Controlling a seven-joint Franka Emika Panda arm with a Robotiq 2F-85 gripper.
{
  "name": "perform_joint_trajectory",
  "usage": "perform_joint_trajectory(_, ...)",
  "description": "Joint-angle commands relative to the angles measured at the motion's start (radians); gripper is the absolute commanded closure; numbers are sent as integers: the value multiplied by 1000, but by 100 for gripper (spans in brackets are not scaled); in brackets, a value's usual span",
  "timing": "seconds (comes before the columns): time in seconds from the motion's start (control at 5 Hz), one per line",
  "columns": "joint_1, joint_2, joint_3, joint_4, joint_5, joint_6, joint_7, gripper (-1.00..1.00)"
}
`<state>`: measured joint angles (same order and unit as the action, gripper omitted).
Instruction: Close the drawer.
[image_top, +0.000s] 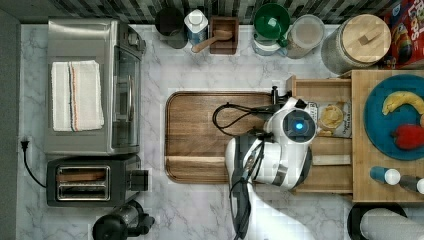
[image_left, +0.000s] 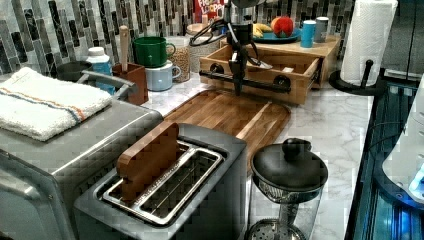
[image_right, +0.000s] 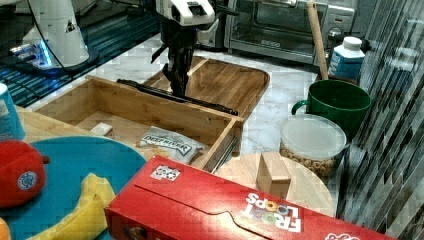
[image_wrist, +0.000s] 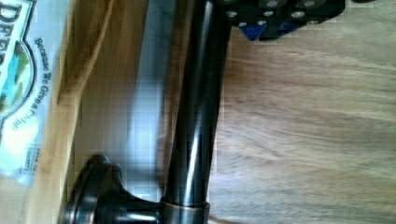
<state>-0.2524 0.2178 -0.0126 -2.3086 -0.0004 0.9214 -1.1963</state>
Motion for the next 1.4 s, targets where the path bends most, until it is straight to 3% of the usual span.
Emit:
perform_joint_trajectory(0.2,-170,108,-91,264,38,62,-290,100)
perform_joint_trajectory(0.6,-233,132,-116,392,0,-47,-359,100)
perform_joint_trajectory(1.0,-296,178,-125,482,8,-49,-446,100)
perform_joint_trajectory(1.4,-298,192,-140,532,-2,-104,-431,100)
